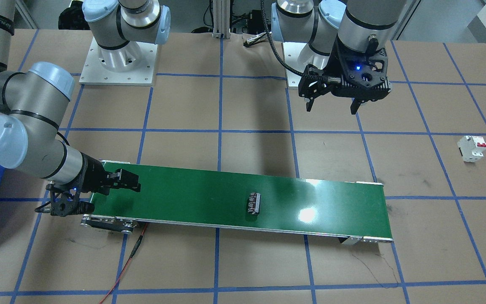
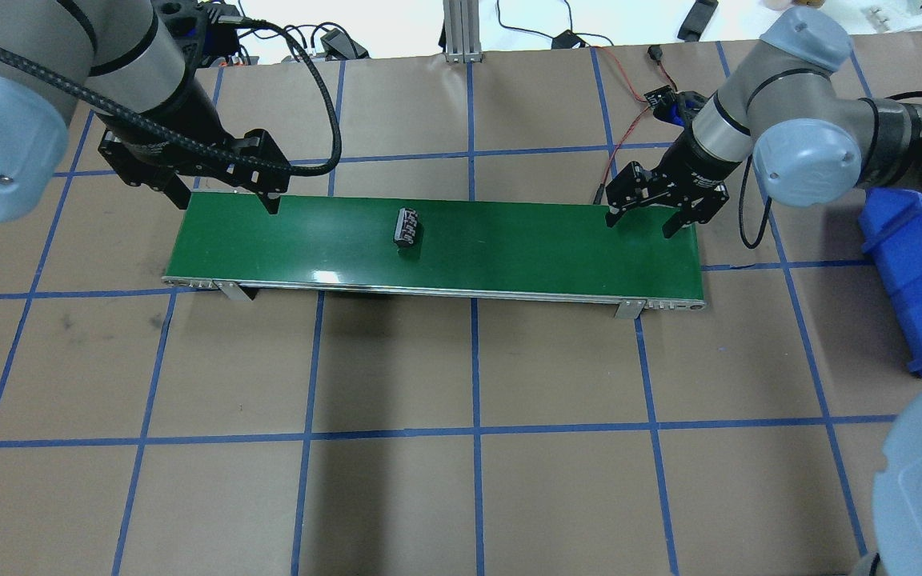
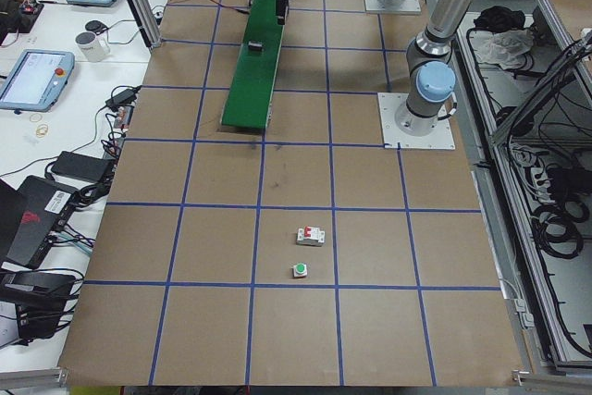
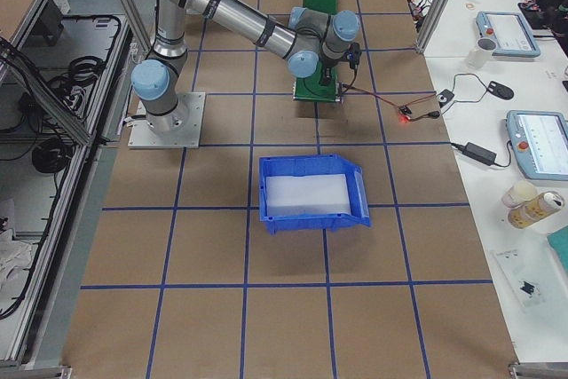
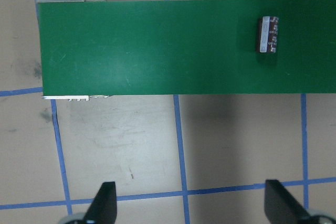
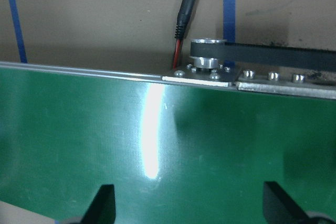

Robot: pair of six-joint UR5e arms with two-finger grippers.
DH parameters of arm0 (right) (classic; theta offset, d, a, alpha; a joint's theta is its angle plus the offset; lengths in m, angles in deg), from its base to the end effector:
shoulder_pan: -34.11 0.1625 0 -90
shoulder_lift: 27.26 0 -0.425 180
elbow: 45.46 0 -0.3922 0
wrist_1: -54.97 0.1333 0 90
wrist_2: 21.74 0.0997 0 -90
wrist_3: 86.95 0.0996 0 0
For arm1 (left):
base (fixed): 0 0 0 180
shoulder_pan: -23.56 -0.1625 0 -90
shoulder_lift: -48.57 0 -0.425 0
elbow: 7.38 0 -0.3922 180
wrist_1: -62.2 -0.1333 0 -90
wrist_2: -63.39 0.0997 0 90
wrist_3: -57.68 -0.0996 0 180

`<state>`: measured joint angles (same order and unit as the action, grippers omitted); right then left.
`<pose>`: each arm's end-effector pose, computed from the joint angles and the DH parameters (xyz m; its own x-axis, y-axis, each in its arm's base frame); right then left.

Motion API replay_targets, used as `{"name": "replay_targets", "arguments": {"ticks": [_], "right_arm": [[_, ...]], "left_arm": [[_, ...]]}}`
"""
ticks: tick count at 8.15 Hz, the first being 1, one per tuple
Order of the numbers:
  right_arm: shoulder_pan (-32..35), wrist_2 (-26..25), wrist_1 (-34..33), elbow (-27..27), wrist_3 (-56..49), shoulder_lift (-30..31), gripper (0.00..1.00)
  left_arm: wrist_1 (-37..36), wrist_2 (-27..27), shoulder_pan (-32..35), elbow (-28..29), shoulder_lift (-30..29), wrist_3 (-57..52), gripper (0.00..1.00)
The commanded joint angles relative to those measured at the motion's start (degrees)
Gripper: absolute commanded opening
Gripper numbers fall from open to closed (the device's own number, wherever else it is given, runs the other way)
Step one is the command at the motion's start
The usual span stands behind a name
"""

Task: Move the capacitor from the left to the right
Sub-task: 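Hold the right gripper above the belt end as the capacitor rides toward it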

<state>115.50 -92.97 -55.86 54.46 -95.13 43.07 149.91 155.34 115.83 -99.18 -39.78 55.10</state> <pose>0.0784 -0.5866 0.2606 -0.9404 0.0492 -0.3365 0.0143 0.9943 0.1055 -0.1490 -0.4778 0.4905 -0.9959 0.0832 -0.0357 0.0845 0.9958 -0.0358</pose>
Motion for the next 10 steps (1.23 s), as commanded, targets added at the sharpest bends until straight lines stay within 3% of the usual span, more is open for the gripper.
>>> {"name": "replay_targets", "arguments": {"ticks": [1, 10], "right_arm": [[0.0, 0.3, 0.1, 0.3, 0.0, 0.0, 1.0], [1.2, 0.7, -1.0, 0.5, 4.4, -0.4, 1.0]], "left_arm": [[0.0, -3.4, 0.0, 0.0, 0.5, -0.3, 1.0], [-0.1, -3.5, 0.0, -0.5, 0.5, -0.4, 1.0]]}}
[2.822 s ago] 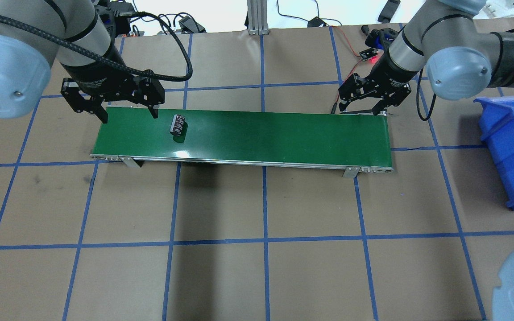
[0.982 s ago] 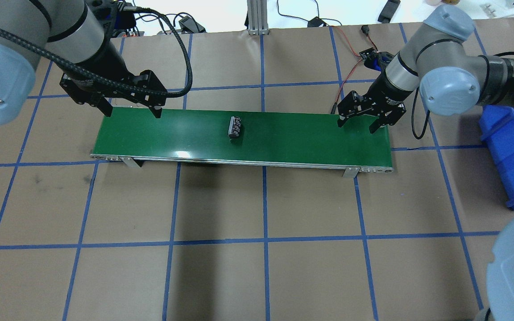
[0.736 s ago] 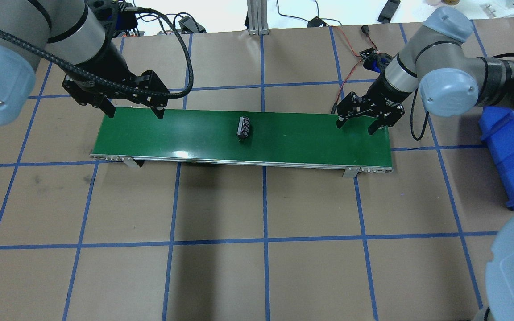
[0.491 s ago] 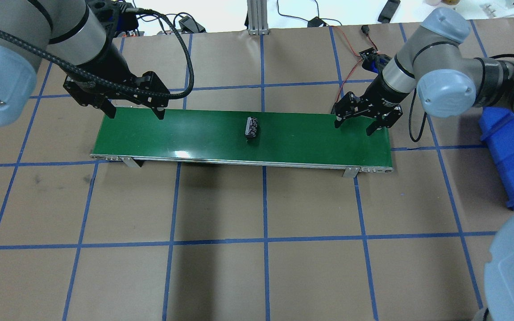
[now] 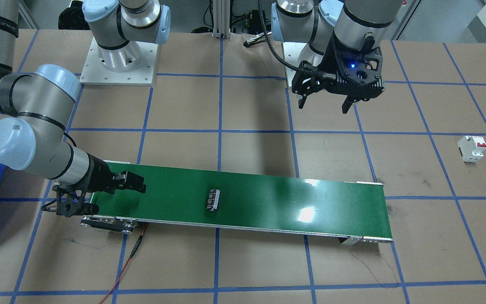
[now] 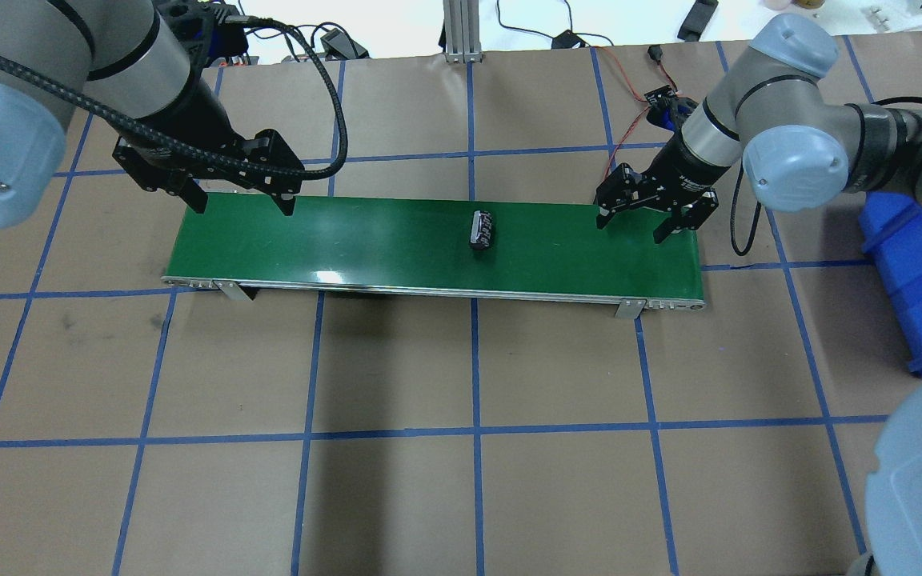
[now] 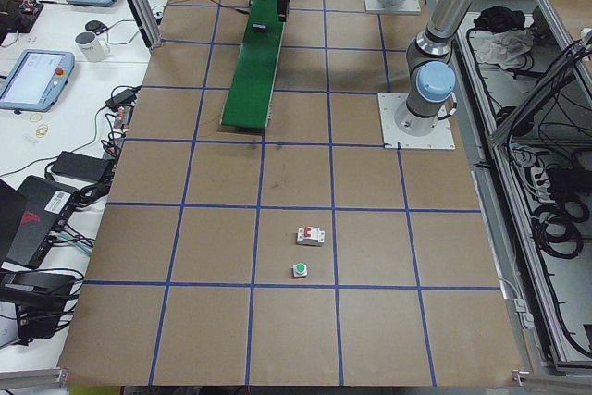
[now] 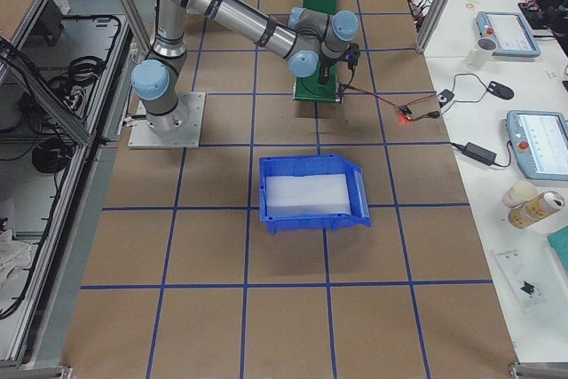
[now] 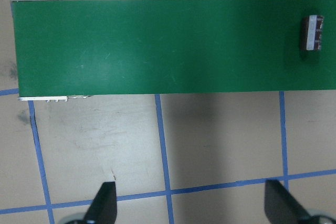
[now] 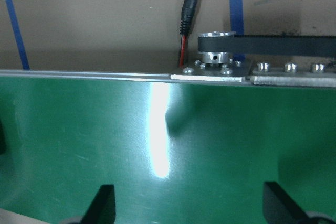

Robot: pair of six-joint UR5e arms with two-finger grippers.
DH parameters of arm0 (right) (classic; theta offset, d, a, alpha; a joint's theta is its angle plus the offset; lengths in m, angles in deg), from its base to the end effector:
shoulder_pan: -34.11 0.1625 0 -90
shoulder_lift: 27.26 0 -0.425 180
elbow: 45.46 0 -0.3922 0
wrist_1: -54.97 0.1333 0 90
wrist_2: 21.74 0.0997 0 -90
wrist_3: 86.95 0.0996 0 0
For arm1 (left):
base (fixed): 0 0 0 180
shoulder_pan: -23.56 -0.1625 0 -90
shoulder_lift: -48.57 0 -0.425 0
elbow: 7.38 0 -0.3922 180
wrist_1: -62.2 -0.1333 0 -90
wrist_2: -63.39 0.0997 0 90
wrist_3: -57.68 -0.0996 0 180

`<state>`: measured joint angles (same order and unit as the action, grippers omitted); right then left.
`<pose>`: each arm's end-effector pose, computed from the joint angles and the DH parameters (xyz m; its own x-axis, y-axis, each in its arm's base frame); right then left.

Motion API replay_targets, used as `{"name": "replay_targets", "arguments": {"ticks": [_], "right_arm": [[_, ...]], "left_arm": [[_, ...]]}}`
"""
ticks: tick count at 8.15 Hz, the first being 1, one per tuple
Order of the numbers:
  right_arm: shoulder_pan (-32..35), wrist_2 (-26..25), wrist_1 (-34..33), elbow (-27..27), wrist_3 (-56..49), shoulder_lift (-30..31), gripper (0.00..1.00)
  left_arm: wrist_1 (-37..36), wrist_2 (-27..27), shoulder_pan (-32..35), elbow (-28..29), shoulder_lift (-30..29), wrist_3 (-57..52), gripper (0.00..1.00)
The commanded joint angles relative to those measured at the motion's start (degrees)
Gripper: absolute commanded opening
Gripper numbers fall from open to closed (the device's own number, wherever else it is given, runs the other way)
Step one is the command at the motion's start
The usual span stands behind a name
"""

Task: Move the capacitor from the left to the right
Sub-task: 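Hold the right gripper above the belt end as the capacitor rides toward it, then lower the right gripper and grasp the capacitor on the belt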

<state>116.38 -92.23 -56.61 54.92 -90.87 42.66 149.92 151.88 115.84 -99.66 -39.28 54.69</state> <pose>0.0887 -0.5852 0.2547 -0.9340 0.1105 -0.3397 0.0692 0.9889 0.1314 -0.1549 -0.4738 0.4906 -0.9954 0.0928 0.0243 0.0918 0.9950 -0.0388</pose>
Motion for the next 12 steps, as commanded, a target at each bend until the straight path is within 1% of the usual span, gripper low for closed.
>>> {"name": "replay_targets", "arguments": {"ticks": [1, 5, 7, 9, 10, 11, 12], "right_arm": [[0.9, 0.0, -0.2, 0.1, 0.2, 0.0, 0.99], [1.7, 0.0, -0.2, 0.1, 1.7, 0.0, 0.98], [3.8, -0.1, -0.5, 0.0, 9.2, 0.7, 0.99], [6.2, -0.1, -3.4, 0.0, 12.0, 0.4, 0.99], [6.2, -0.1, -3.6, 0.0, 12.2, 0.2, 0.99], [6.2, -0.7, -5.7, 0.0, 12.0, -0.2, 0.99], [6.2, -1.2, -6.2, 0.0, 11.6, -0.7, 0.99]], "left_arm": [[-0.1, -0.1, 0.0, 0.0, 0.1, 0.0, 1.0], [-0.1, -0.2, 0.0, 0.0, 0.0, 0.0, 1.0], [-0.1, -0.2, 0.0, 0.0, 0.1, 0.0, 1.0], [-0.1, -0.2, 0.0, 0.0, 0.1, 0.0, 1.0], [-0.1, -0.3, 0.0, 0.0, 0.0, 0.0, 1.0], [-0.1, -0.3, 0.0, 0.0, 0.0, 0.0, 1.0], [-0.1, -0.3, 0.0, 0.0, 0.1, 0.0, 1.0]]}}
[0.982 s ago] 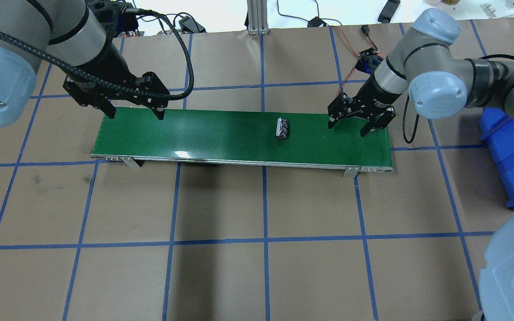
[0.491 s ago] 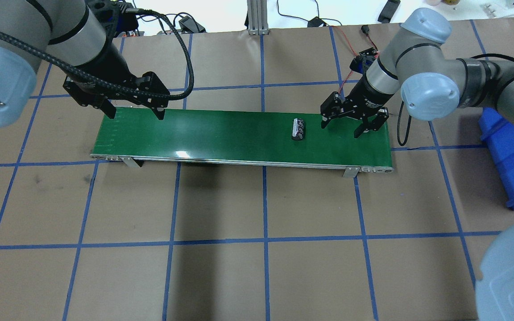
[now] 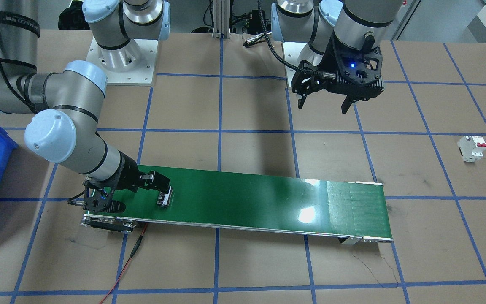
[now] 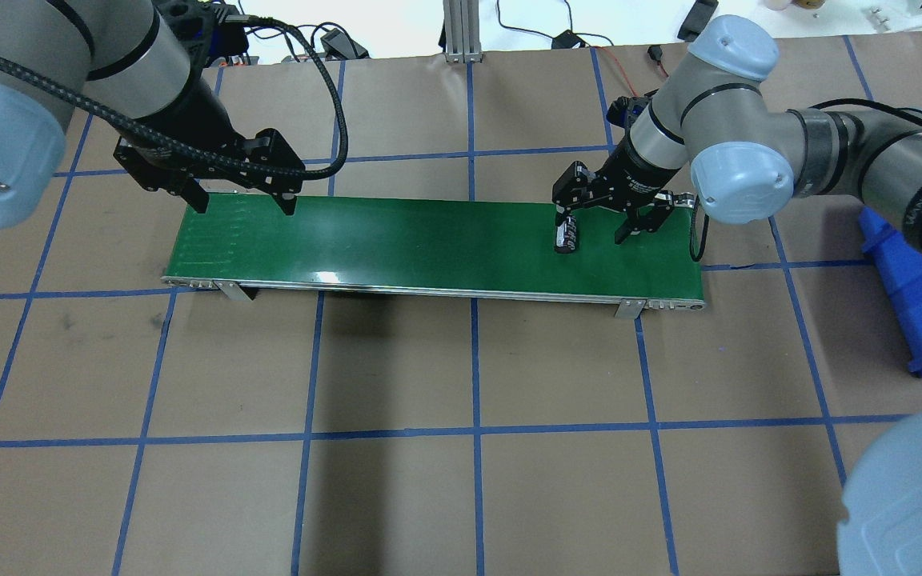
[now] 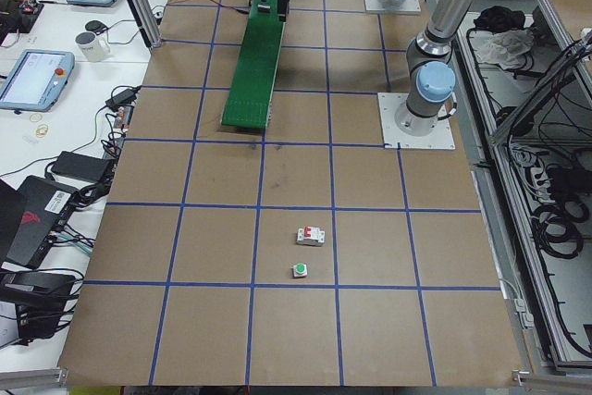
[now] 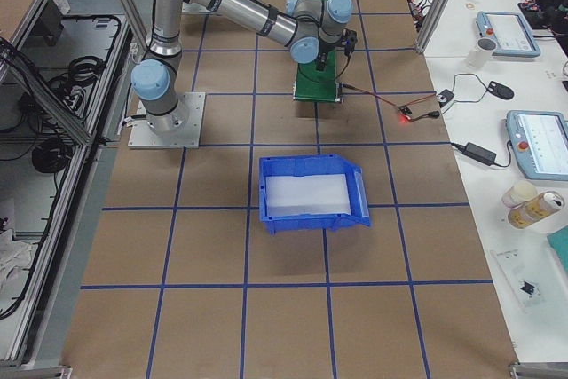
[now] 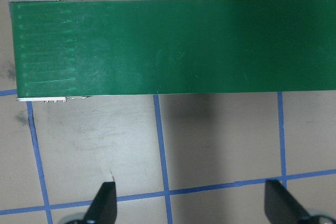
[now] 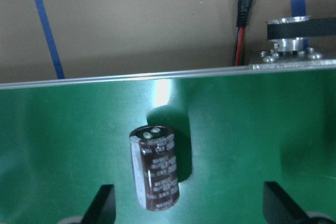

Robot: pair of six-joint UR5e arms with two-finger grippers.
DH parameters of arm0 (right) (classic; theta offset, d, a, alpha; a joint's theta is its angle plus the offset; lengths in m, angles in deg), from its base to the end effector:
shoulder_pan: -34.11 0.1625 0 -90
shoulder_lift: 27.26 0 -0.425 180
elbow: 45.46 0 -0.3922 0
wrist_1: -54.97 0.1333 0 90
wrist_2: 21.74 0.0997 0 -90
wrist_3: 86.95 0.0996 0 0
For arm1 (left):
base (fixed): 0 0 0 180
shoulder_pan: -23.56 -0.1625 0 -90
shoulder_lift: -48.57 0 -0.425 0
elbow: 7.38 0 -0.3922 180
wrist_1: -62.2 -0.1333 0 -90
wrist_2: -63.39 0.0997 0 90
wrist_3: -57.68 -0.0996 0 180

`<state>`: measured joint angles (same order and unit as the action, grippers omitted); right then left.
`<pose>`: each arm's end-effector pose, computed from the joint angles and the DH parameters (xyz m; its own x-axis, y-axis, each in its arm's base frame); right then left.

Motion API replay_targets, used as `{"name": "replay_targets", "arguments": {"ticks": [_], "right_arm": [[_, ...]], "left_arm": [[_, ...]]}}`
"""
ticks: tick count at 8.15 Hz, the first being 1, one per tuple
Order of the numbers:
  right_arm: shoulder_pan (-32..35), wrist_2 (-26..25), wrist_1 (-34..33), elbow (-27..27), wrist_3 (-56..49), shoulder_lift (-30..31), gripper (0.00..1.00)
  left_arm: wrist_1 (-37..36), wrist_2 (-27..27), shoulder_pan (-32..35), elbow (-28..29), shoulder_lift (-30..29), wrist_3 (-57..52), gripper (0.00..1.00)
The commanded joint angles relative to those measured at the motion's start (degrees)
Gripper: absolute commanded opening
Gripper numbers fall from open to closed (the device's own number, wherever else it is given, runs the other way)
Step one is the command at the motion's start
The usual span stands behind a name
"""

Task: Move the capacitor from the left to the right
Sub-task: 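Lower the right gripper and grasp the capacitor on the belt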

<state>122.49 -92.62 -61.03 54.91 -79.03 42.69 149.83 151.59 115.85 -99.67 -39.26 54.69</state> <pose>0.1496 -0.5805 0.2616 -0.9309 0.1888 -0.3128 0.1580 0.9800 0.1213 -0.1555 -0.4738 0.4908 -0.9952 0.0932 0.0293 0.0920 0.9949 -0.0408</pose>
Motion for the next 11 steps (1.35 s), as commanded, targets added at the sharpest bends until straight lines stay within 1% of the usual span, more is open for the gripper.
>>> {"name": "replay_targets", "arguments": {"ticks": [1, 2, 3, 4, 5, 6, 7, 9, 10, 11], "right_arm": [[0.1, -1.9, -1.9, 0.0, -0.5, -1.0, 0.93], [0.1, -5.2, -1.7, 0.0, -3.8, -1.1, 0.72], [0.1, -8.5, -1.3, 0.0, -8.5, -1.1, 0.48], [0.0, -10.7, -0.9, 0.0, -9.1, -0.9, 0.09], [0.0, -10.8, 1.1, -0.1, -9.4, -0.4, 0.0], [0.0, -11.3, 2.3, -0.8, -9.5, -0.3, 0.0], [-0.7, -14.9, 3.9, -1.7, -10.5, 0.3, 0.0], [-2.8, -18.7, 8.9, -5.9, -13.2, 3.9, 0.0], [-6.2, -18.8, 12.3, -6.2, -16.3, 6.7, 0.0], [-11.0, -19.0, 14.2, -6.3, -22.9, 9.2, 0.0]], "left_arm": [[0.0, 0.0, 0.0, 0.0, 0.0, 0.0, 1.0], [0.0, 0.0, 0.0, 0.0, 0.1, 0.0, 1.0], [0.0, 0.0, 0.0, 0.0, 0.1, 0.0, 1.0], [0.0, -0.1, 0.0, 0.0, 0.1, 0.0, 1.0], [0.0, -0.1, 0.0, 0.0, 0.1, 0.0, 1.0], [0.0, -0.1, 0.0, 0.0, 0.1, 0.0, 1.0], [0.0, -0.1, 0.0, 0.0, 0.1, 0.0, 1.0], [0.0, -0.1, 0.0, 0.0, 0.1, 0.0, 1.0], [0.0, -0.1, 0.0, 0.0, 0.1, 0.0, 1.0], [0.0, -0.1, 0.0, 0.0, 0.1, 0.0, 1.0]]}}
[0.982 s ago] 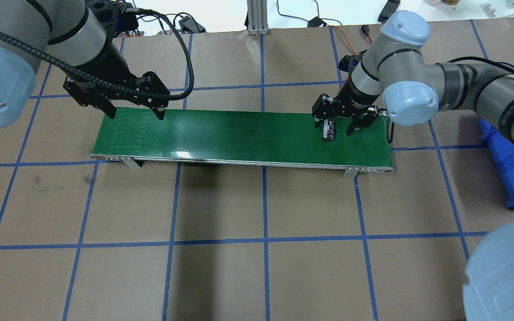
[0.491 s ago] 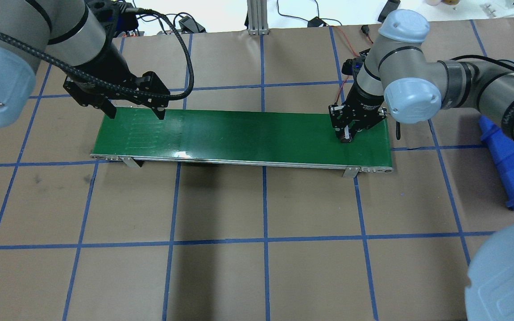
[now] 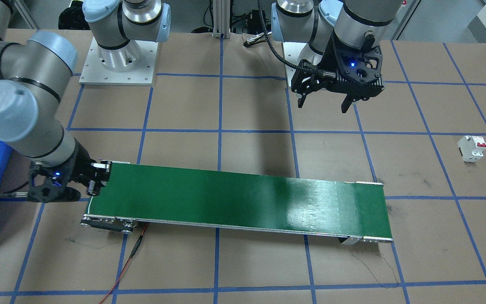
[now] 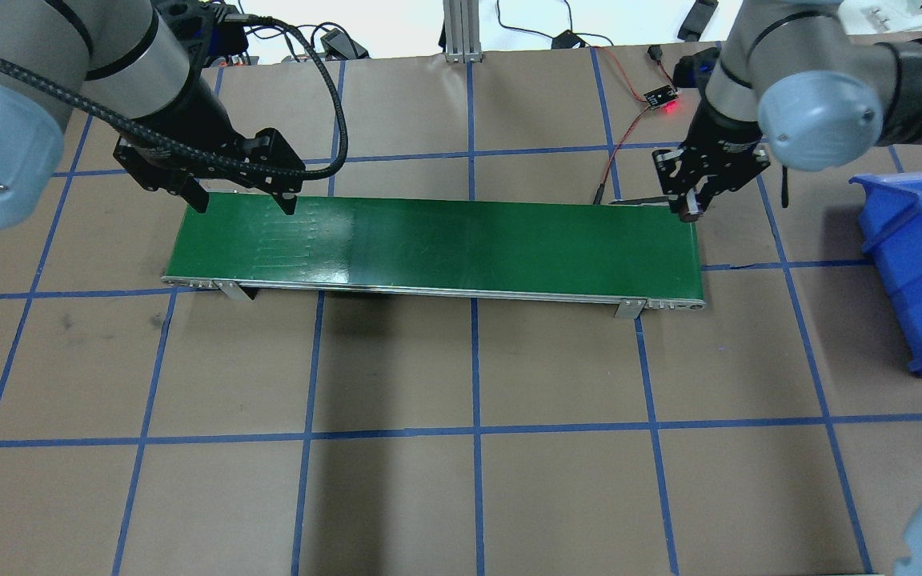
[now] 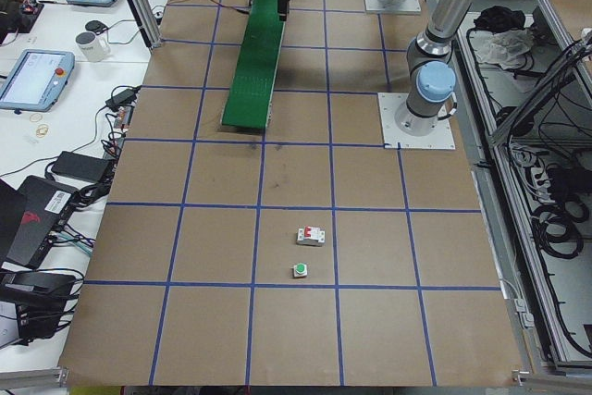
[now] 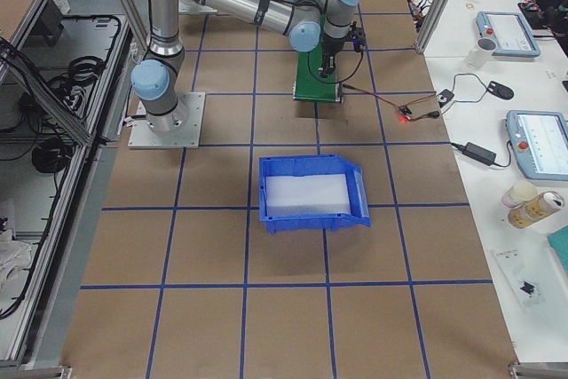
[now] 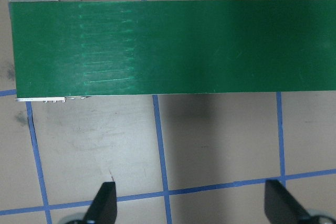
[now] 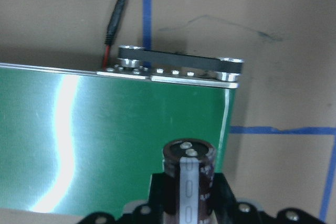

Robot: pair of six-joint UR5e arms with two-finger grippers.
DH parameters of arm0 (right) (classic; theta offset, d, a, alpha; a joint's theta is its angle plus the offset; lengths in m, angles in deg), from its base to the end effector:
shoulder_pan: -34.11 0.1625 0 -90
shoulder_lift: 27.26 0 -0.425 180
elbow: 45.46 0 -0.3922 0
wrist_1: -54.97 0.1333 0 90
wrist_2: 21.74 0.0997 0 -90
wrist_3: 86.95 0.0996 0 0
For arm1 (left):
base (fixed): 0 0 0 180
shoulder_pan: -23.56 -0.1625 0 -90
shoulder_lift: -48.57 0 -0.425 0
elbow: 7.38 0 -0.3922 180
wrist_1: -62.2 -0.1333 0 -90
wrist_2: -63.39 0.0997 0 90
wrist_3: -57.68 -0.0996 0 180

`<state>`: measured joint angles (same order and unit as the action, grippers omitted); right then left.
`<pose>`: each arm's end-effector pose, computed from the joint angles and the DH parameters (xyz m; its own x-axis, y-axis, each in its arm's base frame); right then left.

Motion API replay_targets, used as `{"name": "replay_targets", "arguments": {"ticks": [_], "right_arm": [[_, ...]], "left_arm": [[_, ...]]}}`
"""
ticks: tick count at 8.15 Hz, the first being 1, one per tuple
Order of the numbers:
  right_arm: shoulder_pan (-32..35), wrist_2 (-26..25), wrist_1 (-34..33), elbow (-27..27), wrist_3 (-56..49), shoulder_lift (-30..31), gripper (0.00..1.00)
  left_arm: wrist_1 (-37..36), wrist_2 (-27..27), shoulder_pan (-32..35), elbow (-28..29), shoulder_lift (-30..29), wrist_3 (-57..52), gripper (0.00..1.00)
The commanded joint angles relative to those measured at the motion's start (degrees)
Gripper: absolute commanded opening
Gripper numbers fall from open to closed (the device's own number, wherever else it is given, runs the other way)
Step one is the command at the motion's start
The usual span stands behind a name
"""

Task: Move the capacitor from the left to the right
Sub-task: 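Carry the capacitor with the right gripper into the blue bin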

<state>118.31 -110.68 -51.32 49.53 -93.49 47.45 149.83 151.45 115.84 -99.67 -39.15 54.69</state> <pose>0.0766 -0.5832 0.3302 -0.9996 -0.0114 -0.0263 -0.0131 0.9977 0.0670 -0.1556 -0.4732 0.4917 -0.9951 0.0932 0.0316 0.0918 0.9949 -0.0429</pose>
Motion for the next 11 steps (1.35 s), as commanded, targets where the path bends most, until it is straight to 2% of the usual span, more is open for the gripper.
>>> {"name": "replay_targets", "arguments": {"ticks": [1, 2, 4, 6, 8, 11], "right_arm": [[-11.6, -3.2, 5.5, -1.3, -18.1, 6.7, 0.0], [-16.4, -5.4, 5.3, -1.9, -28.0, 7.8, 0.0], [-27.1, -5.7, 5.0, -2.5, -43.7, 7.9, 0.0], [-34.9, -5.2, -2.3, -2.8, -58.3, 3.5, 0.0], [-38.7, -5.1, -5.1, -2.7, -64.4, 1.0, 0.0], [-41.2, -4.7, -5.9, -1.8, -64.4, -2.7, 0.0]], "left_arm": [[0.0, 0.0, 0.0, 0.0, 0.1, 0.0, 1.0], [0.0, 0.0, 0.0, 0.0, 0.1, 0.0, 1.0], [0.0, 0.0, 0.0, 0.0, 0.0, 0.0, 1.0], [0.0, 0.0, 0.0, 0.0, 0.1, 0.0, 1.0], [0.0, 0.0, 0.0, 0.0, 0.1, 0.0, 1.0], [-0.1, 0.0, 0.0, 0.0, 0.1, 0.0, 1.0]]}}
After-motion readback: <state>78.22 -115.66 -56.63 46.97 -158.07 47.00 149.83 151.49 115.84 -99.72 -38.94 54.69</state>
